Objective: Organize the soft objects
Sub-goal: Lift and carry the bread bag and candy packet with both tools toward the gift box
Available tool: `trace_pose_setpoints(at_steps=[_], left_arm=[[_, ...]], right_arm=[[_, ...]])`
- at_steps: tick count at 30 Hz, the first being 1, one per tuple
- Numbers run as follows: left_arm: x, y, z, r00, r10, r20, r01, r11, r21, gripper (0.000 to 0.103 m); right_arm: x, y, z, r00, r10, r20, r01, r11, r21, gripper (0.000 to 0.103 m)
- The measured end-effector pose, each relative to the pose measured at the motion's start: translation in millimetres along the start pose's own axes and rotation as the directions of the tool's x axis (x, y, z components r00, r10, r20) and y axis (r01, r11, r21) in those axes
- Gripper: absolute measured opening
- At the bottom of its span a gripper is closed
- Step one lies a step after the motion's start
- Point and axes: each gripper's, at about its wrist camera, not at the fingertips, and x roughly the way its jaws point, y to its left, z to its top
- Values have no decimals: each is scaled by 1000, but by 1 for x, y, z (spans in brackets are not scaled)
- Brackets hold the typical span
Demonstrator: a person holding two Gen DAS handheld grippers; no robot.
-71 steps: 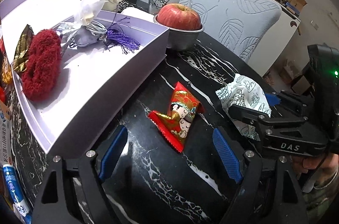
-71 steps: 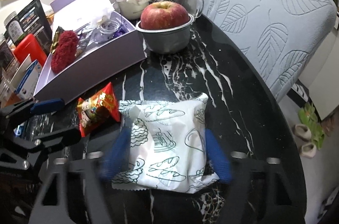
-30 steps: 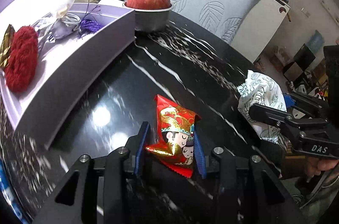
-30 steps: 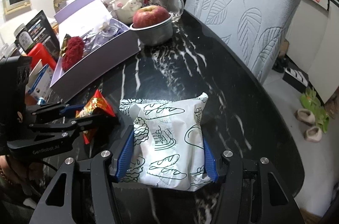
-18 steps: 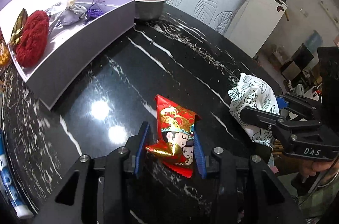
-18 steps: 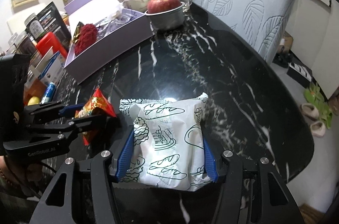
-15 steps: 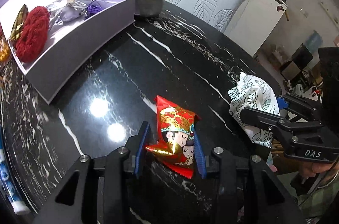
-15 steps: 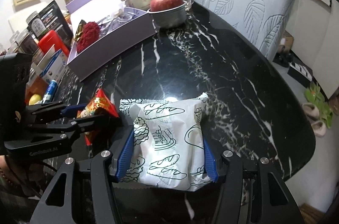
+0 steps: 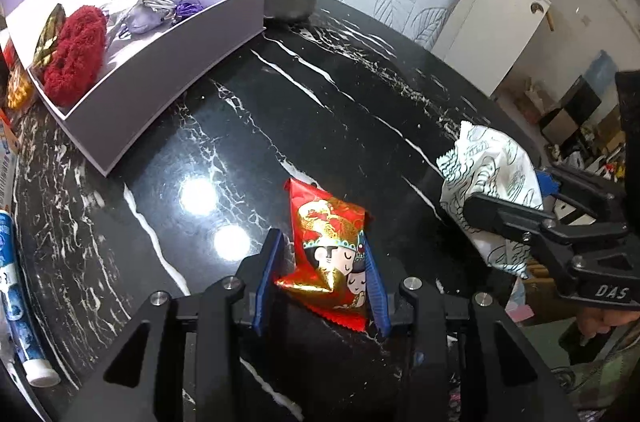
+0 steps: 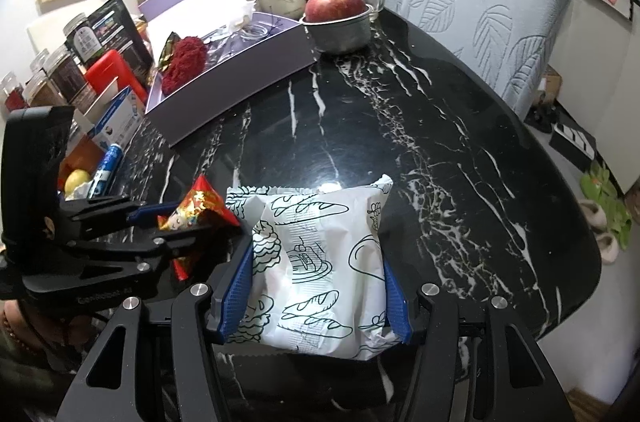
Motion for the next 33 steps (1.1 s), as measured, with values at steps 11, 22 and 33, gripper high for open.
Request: trace_pose_setpoints(at_steps=[11, 22, 33], left_arm=[[-5, 2, -1, 999, 11, 35, -11, 1000, 2, 33], [-43, 12, -2, 994, 25, 110, -22, 999, -31, 33], [-86, 38, -3, 978, 93, 186, -78, 993, -88, 33]], right_arm=[[-7, -1, -1, 1000, -4, 19, 4, 1000, 7, 57], [-3, 21, 8, 998, 57, 17, -56, 998, -41, 57], [3, 72, 36, 986, 166, 27, -159, 973, -169, 57]])
